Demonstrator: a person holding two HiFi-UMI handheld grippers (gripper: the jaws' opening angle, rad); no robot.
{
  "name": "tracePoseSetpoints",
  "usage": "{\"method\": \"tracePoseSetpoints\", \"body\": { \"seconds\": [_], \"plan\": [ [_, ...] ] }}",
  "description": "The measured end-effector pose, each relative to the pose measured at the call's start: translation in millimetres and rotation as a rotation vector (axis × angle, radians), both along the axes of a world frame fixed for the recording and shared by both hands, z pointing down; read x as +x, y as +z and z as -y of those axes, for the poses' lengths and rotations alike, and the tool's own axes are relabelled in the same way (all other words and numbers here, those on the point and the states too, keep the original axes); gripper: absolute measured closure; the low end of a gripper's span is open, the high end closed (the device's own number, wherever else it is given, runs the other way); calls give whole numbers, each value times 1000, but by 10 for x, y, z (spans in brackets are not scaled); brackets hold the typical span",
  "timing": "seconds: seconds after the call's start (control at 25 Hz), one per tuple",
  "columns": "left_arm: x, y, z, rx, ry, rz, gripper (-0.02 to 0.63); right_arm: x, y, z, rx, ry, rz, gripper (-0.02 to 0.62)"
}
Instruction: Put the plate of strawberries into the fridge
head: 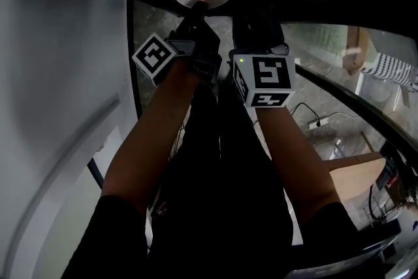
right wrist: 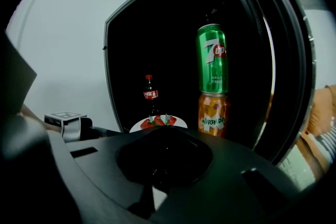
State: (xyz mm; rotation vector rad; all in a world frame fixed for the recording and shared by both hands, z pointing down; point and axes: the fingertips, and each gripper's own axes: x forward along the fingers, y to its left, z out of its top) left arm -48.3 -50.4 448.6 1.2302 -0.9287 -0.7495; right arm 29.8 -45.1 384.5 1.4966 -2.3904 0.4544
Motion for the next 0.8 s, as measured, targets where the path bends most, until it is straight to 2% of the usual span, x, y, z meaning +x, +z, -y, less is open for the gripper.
{"method": "tracePoseSetpoints", "body": {
  "seconds": [0.56, 0.8],
  "plan": [
    [1, 66, 28, 11, 1, -4, 591, -29, 14, -77, 11, -2, 1, 591],
    [3, 58, 42, 41, -29, -67, 589, -9, 49, -112, 13, 1, 6, 591]
  ]
}}
